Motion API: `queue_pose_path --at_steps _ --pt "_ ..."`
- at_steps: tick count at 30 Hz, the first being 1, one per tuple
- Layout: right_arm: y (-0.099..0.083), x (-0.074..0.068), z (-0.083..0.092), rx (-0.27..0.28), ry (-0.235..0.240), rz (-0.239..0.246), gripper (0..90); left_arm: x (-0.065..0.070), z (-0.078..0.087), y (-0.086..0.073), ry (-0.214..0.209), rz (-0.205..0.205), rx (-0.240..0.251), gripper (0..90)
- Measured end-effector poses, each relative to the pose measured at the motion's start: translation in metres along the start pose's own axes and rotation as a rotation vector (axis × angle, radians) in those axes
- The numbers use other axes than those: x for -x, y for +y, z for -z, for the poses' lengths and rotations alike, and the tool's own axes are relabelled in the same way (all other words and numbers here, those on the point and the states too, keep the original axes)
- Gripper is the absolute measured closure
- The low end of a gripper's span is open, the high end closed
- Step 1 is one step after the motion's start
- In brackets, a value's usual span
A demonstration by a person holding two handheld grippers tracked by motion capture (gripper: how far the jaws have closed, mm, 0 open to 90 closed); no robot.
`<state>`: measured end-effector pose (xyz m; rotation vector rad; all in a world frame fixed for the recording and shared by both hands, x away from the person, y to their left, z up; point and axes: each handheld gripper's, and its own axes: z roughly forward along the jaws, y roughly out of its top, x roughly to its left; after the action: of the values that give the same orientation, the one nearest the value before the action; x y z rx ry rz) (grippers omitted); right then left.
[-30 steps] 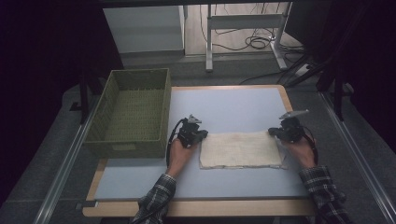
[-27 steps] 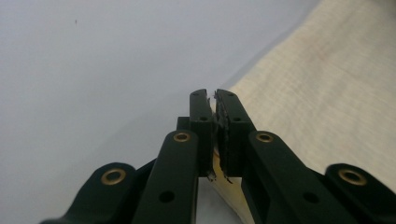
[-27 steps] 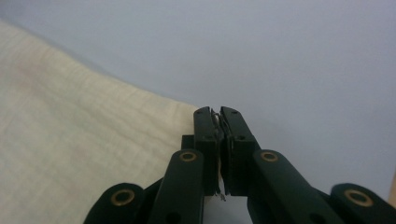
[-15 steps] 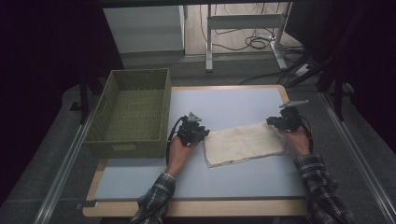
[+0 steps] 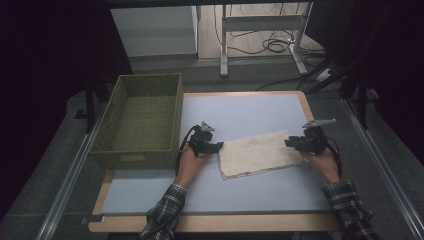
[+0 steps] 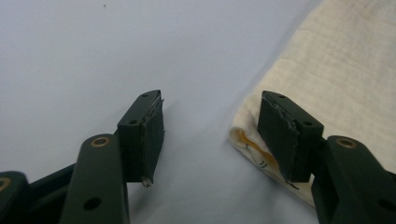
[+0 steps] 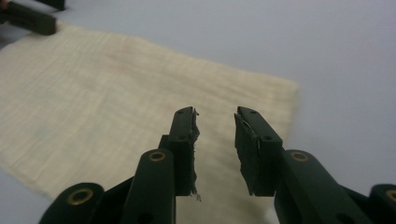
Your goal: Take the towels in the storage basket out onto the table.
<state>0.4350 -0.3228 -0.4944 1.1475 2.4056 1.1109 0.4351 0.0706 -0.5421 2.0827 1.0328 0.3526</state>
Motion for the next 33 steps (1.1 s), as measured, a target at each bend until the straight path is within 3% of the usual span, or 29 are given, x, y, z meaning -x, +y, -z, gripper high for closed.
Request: queue_pose_path --at_steps 3,6,9,14,15,16,17,18,19,20,21,23,25,33 --pt "-0.004 -0.019 -0.003 -0.012 0.036 0.031 63.9 0.000 0.000 0.000 -0.004 0.004 0.003 40.5" --pt "-0.005 -0.028 -0.005 -0.017 0.060 0.043 63.2 0.000 0.000 -0.001 -0.003 0.003 0.003 40.5" --pt "-0.009 -0.049 -0.016 -0.026 0.102 0.074 63.3 0.000 0.000 -0.001 0.001 0.001 0.004 40.4" --pt "-0.011 -0.069 -0.028 -0.041 0.144 0.107 63.3 0.000 0.000 -0.001 0.002 0.001 0.005 40.5" --pt "-0.010 -0.080 -0.033 -0.044 0.166 0.124 63.6 0.000 0.000 -0.001 0.002 0.001 0.005 40.5" --pt "-0.010 -0.080 -0.033 -0.044 0.166 0.124 63.6 0.000 0.000 -0.001 0.002 0.001 0.005 40.4" --pt "-0.008 -0.092 -0.038 -0.050 0.190 0.146 63.6 0.000 0.000 -0.001 0.002 0.001 0.005 40.4" --pt "-0.008 -0.092 -0.038 -0.050 0.190 0.146 63.6 0.000 0.000 -0.001 0.002 0.001 0.005 40.5" --pt "-0.006 -0.105 -0.043 -0.052 0.216 0.165 63.7 0.000 0.000 -0.001 0.003 0.000 0.004 40.5" --pt "-0.006 -0.105 -0.043 -0.052 0.216 0.165 63.7 0.000 0.000 -0.001 0.003 0.000 0.004 40.5" --pt "-0.003 -0.117 -0.049 -0.065 0.247 0.180 63.7 0.000 0.000 -0.001 0.002 -0.001 0.003 40.5" --pt "-0.002 -0.122 -0.051 -0.069 0.259 0.185 63.7 0.000 0.000 -0.001 0.001 -0.001 0.003 40.4" --pt "0.001 -0.141 -0.060 -0.082 0.291 0.215 63.7 0.000 0.000 -0.001 0.002 -0.001 0.003 40.5" --pt "0.008 -0.173 -0.074 -0.100 0.330 0.268 63.6 0.000 0.000 -0.001 0.000 0.000 0.003 40.5"
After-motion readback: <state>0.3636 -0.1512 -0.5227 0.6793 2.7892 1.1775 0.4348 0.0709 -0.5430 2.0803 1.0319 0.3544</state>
